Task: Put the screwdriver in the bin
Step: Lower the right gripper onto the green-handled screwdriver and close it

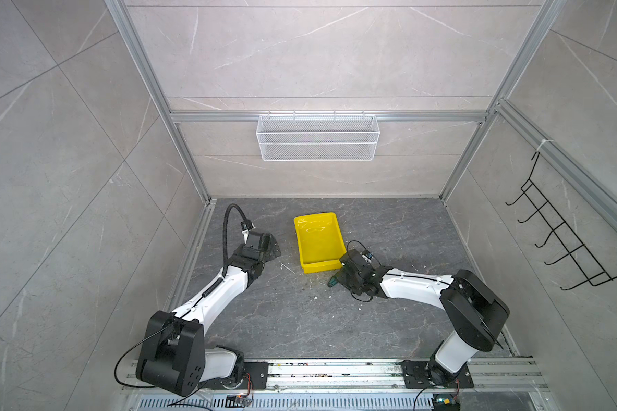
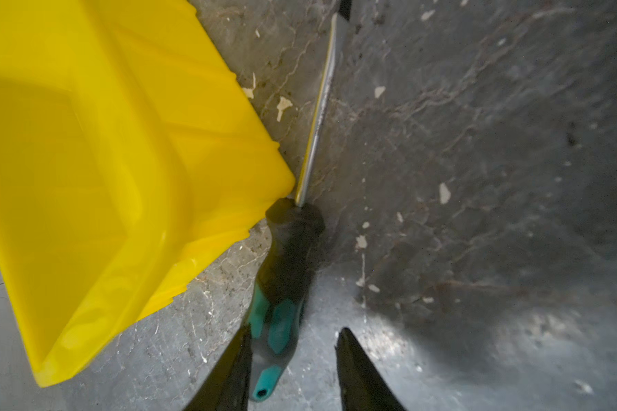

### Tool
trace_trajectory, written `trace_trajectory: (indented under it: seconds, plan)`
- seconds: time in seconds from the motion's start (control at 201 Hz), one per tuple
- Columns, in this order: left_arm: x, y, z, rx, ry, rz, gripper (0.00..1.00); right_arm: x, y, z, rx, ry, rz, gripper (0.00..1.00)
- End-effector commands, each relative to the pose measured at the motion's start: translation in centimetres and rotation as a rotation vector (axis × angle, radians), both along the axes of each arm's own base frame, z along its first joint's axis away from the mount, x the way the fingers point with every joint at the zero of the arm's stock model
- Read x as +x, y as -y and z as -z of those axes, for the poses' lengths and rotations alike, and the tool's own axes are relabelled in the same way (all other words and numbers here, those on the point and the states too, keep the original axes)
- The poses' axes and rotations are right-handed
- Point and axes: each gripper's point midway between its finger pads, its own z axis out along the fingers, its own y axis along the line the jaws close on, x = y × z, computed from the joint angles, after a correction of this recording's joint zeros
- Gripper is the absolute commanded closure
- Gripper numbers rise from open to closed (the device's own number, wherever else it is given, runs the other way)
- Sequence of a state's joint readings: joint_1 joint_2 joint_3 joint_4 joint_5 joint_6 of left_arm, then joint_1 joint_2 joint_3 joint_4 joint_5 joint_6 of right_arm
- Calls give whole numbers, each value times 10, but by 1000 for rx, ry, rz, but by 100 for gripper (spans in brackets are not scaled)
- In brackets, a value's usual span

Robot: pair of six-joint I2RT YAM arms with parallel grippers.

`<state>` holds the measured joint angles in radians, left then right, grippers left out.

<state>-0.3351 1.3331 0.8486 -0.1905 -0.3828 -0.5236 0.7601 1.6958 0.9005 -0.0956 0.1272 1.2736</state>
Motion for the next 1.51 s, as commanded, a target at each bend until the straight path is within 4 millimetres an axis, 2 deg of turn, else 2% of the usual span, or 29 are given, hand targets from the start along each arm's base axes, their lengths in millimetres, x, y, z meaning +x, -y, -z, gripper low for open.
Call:
trace_trajectory:
  seconds: [0.0, 0.065, 0.224, 0.274, 0.483, 0.503, 0.567, 0.657, 0.761, 0.861, 0.995, 1.125, 1.234, 1.329, 1.503]
  plan:
    - [10, 7, -10, -20, 32, 20, 0, 3, -4, 3, -1, 2, 36, 58]
    - [12, 15, -12, -41, 41, 58, 0, 5, -8, 5, 4, 6, 38, 58]
    - [14, 48, -20, -113, 87, 249, 0, 6, -9, 16, -20, -19, 40, 58]
    - [13, 50, -21, -118, 92, 262, 0, 6, -11, 18, -23, -26, 36, 58]
    - [6, 19, -27, -50, 102, 109, 0, 0, -5, 26, -61, -50, 50, 61]
    - [4, 15, -27, -42, 103, 87, 0, 0, -4, 28, -62, -48, 53, 63]
    - [-1, -2, -24, -8, 89, -5, 0, -3, 0, 33, -70, -53, 65, 80]
    - [-7, -21, -17, 26, 65, -117, 0, -9, 11, 38, -85, -62, 97, 82]
    - [-2, -16, -14, 17, 45, -98, 0, -15, 19, 35, -79, -45, 106, 80]
    - [1, -10, -9, 6, 19, -80, 0, -15, 22, 21, -96, -12, 72, 77]
    - [0, -13, -8, 24, 3, -92, 0, -10, 27, 4, -164, 22, 26, 71]
    - [-1, -14, -9, 24, 9, -90, 0, -1, 14, -11, -229, 61, -67, 65]
    - [0, -13, -9, 30, 14, -83, 0, 0, 3, -24, -306, 113, -107, 55]
    - [1, -12, -5, 31, -3, -80, 0, 1, -3, -21, -306, 123, -100, 48]
    - [2, -8, -5, 17, -6, -65, 0, 1, -13, 7, -286, 75, -96, 47]
